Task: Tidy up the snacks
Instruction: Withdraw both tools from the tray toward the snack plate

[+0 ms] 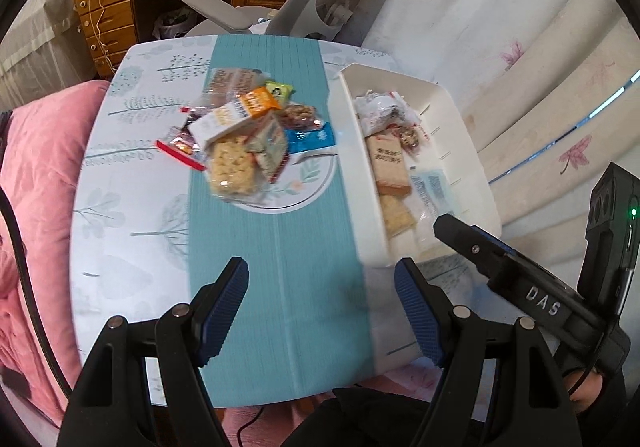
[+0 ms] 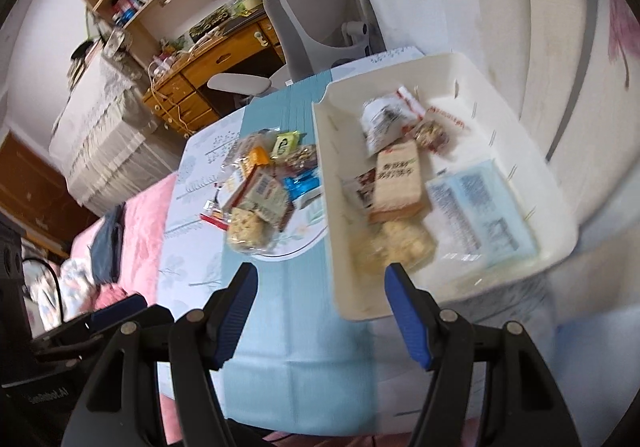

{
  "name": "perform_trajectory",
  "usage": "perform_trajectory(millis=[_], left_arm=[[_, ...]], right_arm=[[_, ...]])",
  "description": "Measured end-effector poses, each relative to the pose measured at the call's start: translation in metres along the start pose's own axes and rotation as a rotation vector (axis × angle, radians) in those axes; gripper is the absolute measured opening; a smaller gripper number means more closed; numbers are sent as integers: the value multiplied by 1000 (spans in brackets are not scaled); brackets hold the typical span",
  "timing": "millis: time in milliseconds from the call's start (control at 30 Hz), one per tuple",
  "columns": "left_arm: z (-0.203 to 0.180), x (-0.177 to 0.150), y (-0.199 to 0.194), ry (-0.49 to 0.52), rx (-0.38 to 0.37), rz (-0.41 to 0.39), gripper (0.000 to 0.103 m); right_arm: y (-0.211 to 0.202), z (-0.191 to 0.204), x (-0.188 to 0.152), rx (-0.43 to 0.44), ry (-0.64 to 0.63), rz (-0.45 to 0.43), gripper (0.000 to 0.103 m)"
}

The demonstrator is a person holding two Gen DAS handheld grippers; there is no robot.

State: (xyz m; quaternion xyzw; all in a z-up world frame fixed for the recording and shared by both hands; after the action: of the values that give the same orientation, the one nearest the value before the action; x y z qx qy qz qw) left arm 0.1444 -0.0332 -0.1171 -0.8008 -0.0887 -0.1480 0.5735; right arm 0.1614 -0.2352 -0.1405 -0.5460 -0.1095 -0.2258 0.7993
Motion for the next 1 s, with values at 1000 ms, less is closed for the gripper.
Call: perform_trajectory(millis=[1000], left_arm=[[112, 84, 49, 246, 14, 83, 74]], right_arm=[[104, 63, -27, 195, 472, 110, 80]])
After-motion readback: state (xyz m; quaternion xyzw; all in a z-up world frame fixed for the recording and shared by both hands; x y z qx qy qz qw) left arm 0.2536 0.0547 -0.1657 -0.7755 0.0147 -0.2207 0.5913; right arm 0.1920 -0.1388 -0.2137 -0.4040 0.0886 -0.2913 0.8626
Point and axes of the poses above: each gripper's, at about its wrist camera, not at the fingertips, and y roughly the way its jaws point, z to its left, x to its top, the point moved 1 cm from there along y, roughly the way its jaws point
